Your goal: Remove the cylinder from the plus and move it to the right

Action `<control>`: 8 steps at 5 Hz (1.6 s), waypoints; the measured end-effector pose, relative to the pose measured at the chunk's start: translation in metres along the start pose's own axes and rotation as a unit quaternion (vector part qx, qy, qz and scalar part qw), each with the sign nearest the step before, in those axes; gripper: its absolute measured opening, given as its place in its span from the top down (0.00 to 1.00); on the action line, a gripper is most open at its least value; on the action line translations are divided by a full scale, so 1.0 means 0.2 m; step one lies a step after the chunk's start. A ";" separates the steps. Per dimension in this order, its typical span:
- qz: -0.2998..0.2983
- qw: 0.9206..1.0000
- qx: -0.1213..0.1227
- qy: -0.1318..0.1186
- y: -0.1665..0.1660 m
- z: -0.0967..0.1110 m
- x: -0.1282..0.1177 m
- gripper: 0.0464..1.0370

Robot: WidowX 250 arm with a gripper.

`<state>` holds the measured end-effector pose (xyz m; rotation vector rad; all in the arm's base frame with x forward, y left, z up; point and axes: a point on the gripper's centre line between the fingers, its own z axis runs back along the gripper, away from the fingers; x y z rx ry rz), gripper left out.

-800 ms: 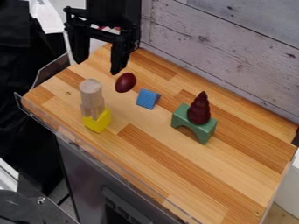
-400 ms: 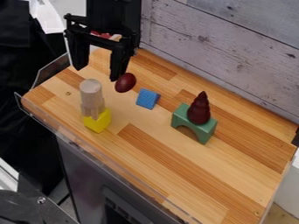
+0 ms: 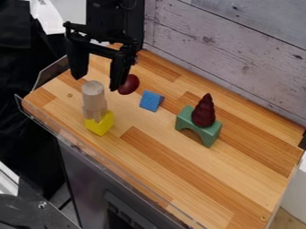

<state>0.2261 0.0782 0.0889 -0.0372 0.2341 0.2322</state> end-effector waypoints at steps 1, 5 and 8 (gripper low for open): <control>0.004 1.000 -0.001 0.005 0.00 -0.01 -0.01 0.04; 0.039 0.999 -0.010 0.024 0.06 -0.06 -0.03 0.12; 0.034 0.999 -0.013 0.038 0.03 -0.07 -0.04 0.54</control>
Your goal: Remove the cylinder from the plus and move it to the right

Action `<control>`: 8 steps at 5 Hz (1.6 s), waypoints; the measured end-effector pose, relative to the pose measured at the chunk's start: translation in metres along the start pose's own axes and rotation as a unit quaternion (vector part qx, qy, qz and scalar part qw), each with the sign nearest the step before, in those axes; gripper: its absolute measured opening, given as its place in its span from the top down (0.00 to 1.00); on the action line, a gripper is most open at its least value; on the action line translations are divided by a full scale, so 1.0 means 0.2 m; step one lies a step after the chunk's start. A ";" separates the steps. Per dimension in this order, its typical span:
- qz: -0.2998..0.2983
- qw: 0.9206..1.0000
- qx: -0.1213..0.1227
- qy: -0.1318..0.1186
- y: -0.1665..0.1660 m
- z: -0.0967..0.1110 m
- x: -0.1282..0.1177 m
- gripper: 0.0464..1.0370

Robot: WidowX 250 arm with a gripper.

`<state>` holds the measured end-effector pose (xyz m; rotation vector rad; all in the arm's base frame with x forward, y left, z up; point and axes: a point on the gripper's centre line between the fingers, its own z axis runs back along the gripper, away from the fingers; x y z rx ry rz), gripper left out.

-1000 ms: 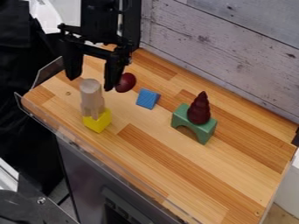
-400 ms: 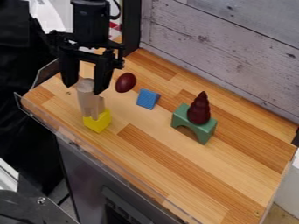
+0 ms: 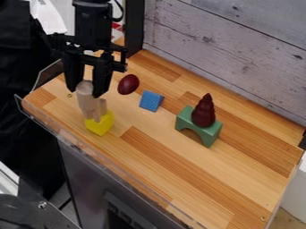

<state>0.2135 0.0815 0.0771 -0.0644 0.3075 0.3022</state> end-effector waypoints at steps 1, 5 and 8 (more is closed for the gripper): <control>-0.019 1.000 0.007 -0.013 -0.05 0.08 0.00 0.54; -0.081 0.996 0.043 -0.019 -0.34 0.13 -0.12 0.54; -0.194 0.980 0.049 0.017 -0.64 -0.13 -0.19 0.54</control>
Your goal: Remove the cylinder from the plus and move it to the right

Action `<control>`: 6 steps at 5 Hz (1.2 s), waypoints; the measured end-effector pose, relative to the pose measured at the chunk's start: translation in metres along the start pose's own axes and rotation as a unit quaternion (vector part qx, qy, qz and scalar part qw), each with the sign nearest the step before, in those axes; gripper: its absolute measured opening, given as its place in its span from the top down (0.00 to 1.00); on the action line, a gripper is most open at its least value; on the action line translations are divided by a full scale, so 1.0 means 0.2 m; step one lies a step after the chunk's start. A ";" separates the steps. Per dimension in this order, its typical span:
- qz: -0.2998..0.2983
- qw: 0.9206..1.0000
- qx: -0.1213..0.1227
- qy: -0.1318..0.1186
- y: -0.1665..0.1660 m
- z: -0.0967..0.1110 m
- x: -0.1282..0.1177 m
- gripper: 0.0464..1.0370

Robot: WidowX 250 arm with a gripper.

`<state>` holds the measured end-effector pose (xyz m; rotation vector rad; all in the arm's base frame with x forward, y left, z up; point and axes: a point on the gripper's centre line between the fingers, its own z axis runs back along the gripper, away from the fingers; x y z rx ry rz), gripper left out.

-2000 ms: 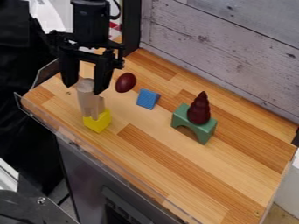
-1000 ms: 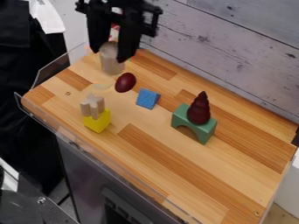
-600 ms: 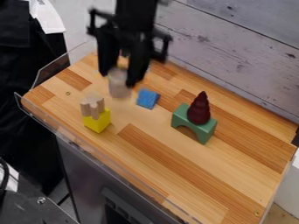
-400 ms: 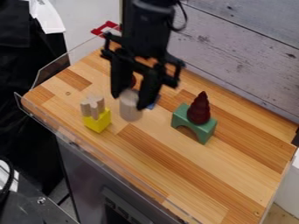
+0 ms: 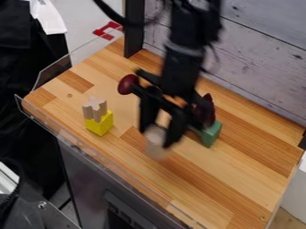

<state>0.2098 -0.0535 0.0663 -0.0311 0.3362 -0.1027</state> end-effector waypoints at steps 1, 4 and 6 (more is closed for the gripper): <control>-0.049 0.999 0.012 0.000 -0.14 -0.03 0.03 0.54; -0.036 0.999 0.015 -0.013 -0.11 -0.07 0.12 0.54; 0.003 1.000 0.008 -0.021 -0.01 -0.06 0.14 0.54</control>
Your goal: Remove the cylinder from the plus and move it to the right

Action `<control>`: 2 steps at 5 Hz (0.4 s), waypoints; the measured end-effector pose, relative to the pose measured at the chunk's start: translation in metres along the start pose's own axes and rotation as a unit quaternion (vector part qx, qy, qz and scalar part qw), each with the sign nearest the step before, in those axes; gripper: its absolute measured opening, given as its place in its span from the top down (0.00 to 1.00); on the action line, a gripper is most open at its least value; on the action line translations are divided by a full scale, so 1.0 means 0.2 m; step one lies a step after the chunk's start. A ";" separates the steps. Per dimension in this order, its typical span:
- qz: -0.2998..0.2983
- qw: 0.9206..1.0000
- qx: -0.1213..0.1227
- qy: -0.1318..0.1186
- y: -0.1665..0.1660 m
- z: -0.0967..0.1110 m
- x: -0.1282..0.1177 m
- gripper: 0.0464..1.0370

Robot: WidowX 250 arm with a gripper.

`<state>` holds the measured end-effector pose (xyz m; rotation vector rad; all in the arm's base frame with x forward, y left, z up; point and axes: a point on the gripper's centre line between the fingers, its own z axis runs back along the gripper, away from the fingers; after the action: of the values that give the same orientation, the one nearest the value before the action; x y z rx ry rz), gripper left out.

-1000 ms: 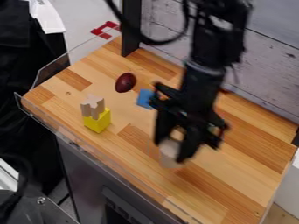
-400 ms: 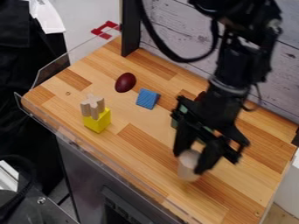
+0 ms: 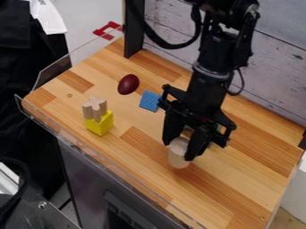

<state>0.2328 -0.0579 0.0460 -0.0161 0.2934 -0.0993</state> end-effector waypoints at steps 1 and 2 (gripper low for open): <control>0.000 1.000 -0.003 -0.005 0.00 0.00 0.01 0.54; -0.002 1.000 -0.002 -0.005 0.00 -0.01 0.00 0.54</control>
<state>0.2332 -0.0580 0.0448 -0.0211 0.2845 -0.1034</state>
